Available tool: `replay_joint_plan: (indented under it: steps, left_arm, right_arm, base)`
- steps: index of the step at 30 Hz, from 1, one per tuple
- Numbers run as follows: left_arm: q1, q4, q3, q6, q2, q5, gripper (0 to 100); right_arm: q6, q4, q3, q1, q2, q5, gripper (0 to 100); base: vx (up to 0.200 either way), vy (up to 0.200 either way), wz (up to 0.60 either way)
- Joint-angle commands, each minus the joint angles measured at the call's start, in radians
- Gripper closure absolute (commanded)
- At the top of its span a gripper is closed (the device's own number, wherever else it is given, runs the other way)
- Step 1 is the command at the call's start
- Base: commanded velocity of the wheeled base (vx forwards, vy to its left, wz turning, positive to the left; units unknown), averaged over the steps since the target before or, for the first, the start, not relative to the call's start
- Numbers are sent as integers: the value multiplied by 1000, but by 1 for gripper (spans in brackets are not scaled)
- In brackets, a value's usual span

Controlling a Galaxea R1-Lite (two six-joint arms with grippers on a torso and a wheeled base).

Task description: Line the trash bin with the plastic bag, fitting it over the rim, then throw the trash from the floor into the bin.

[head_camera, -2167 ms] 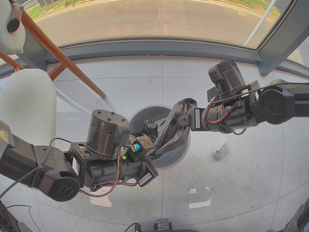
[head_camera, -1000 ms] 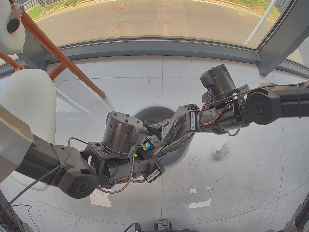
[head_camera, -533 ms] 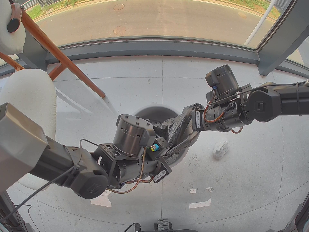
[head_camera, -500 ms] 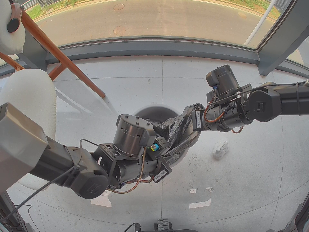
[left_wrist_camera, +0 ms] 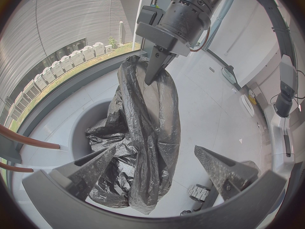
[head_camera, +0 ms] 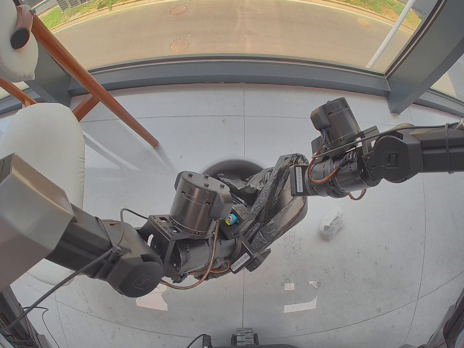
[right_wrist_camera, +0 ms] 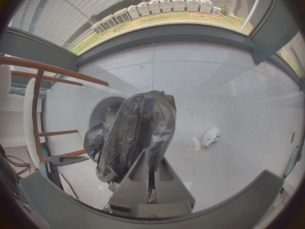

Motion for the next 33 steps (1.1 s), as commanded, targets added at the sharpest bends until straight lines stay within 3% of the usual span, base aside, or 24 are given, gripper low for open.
replay_joint_plan:
  steps: [1, 14, 29, 30, 33]
  left_arm:
    - [20, 3, -10, -11, 3, 1, 0]
    - [85, 0, -57, -11, 60, -6, 0]
    - [83, -1, -138, -13, 135, 1, 0]
    - [82, -1, -138, -13, 136, 3, 100]
    - [82, -1, -138, -13, 141, 7, 100]
  right_arm:
    - [0, 0, 1, -1, -4, 0, 100]
    - [0, -1, -10, -2, -3, -1, 100]
    - [5, -1, -10, -12, -4, -1, 100]
    - [5, -1, -10, -15, -3, -1, 100]
    - [3, -1, -13, -15, -3, 0, 100]
  base:
    - [0, 0, 0]
    - [0, 0, 0]
    - [0, 0, 0]
    - [0, 0, 0]
    - [0, 0, 0]
